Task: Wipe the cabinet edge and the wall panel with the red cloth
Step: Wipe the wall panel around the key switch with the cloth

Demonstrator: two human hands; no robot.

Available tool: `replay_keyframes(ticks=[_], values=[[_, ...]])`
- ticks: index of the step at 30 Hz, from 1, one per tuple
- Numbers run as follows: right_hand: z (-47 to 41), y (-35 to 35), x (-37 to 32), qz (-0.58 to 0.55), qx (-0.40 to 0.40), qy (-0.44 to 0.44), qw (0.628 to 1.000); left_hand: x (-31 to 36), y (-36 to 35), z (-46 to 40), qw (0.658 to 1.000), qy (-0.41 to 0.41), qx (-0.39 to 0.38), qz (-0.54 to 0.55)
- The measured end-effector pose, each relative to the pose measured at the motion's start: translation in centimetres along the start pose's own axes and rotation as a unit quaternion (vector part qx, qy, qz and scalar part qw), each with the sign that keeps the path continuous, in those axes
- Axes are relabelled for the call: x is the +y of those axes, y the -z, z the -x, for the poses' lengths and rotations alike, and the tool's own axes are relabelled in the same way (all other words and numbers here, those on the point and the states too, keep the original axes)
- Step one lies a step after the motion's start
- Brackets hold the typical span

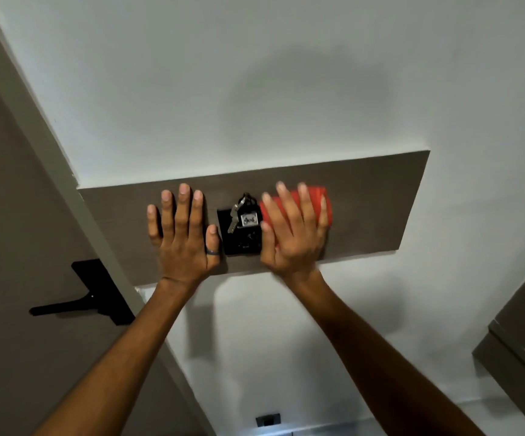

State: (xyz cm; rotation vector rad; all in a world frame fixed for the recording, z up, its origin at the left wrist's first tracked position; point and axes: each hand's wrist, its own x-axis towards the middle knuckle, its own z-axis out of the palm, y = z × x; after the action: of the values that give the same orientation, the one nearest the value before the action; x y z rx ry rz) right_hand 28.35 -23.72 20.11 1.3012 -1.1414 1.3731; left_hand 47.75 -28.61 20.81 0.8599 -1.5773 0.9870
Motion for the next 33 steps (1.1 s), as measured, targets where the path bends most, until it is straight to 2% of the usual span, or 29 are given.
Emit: replay_keyframes(ticks=[2,7,12,19,25,29,33], values=[[-0.8,-0.3,0.1,-0.011,-0.009,-0.002,1.0,-0.1,-0.1,0.1,1.0,0.005,-0.002,0.01],[3.8,2.4,1.0,0.009,-0.03,0.064,0.997,-0.1,-0.1,0.0,1.0,0.004,0.007,0.002],[-0.8,-0.1,0.7,-0.016,0.001,0.024,1.0,0.0,-0.1,0.0,1.0,0.008,0.002,0.007],[5.0,2.0,1.7,-0.003,-0.042,0.07,0.997,0.0,0.0,0.0,1.0,0.002,0.008,-0.003],[-1.1,0.5,0.5,-0.021,0.003,0.027,0.999,0.0,0.1,0.1,1.0,0.01,0.008,0.006],[0.7,-0.2,0.9,-0.008,0.005,0.03,1.0,-0.1,-0.4,0.4,1.0,0.009,0.009,0.005],[6.0,1.8,3.1,0.02,-0.036,0.111,0.993,-0.1,-0.1,-0.1,1.0,0.005,0.011,-0.007]])
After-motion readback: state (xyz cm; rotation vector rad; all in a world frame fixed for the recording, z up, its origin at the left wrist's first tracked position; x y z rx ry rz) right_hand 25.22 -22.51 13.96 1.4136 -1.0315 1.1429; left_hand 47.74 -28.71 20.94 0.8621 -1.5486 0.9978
